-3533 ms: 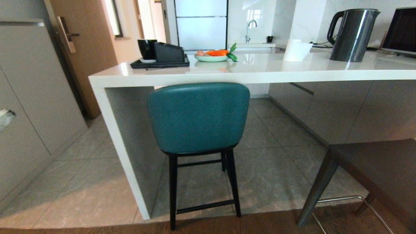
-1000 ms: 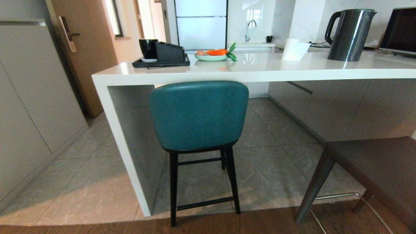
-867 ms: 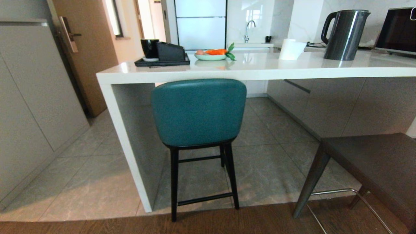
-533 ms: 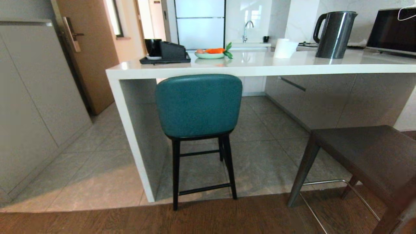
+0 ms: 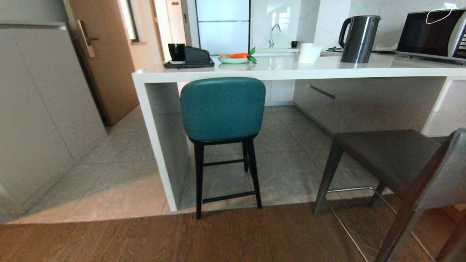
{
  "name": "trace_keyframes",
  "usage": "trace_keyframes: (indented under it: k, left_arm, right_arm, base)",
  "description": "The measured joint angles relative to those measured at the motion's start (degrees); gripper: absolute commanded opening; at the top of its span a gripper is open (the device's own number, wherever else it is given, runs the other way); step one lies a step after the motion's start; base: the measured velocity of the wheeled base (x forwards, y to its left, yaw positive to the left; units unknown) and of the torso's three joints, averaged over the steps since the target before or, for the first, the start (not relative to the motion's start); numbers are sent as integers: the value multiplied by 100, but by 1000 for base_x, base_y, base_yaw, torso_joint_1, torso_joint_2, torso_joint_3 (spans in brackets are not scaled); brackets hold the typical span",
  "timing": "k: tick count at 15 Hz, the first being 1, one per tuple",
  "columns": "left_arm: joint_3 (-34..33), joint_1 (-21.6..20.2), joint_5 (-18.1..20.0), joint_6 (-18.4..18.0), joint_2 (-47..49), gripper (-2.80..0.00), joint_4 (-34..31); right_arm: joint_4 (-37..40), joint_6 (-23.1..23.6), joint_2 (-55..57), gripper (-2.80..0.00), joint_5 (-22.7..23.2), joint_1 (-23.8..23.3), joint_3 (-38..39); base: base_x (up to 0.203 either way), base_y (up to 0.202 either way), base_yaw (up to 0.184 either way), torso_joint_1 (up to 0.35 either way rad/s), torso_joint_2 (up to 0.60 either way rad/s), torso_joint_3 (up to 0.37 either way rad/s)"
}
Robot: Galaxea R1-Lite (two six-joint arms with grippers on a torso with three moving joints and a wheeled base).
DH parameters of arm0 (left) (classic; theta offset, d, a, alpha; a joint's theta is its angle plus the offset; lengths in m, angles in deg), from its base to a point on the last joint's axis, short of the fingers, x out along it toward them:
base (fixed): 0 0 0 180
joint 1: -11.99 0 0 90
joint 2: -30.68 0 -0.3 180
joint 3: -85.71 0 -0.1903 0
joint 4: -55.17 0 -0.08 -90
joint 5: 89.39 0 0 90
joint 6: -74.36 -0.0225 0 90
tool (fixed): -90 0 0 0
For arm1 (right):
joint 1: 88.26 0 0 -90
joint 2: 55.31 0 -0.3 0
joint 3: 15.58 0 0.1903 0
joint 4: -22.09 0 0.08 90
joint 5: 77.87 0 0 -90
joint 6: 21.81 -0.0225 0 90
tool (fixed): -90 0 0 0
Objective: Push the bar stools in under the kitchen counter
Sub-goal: Push the gray chair back under the dining table
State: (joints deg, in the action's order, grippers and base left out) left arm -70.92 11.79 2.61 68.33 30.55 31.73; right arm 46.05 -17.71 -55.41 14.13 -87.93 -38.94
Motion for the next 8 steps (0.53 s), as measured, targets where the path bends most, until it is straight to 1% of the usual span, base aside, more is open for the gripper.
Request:
trace_keyframes:
  k: [3,4,6,8]
  left_arm:
    - [0,0,0,11,2,-280,3]
    - [0,-1,-5,9,2,-280,7]
    - [0,-1,-8,11,2,-280,7]
    - [0,-4,-8,9,2,-280,7]
  right_arm:
    - [0,-2,0,-280,-2,0,0]
    - [-1,-5,0,-280,-4,-2,0]
    - [-2,-16,0,-280,-7,-2,0]
    - [-5,-18,0,-280,-10,2,0]
  base:
    - [0,0,0,0,0,0]
    - [6,-62,7,2,2,2]
    - [2,-149,3,3,4,1]
    - [0,-200,1,1,5,-1]
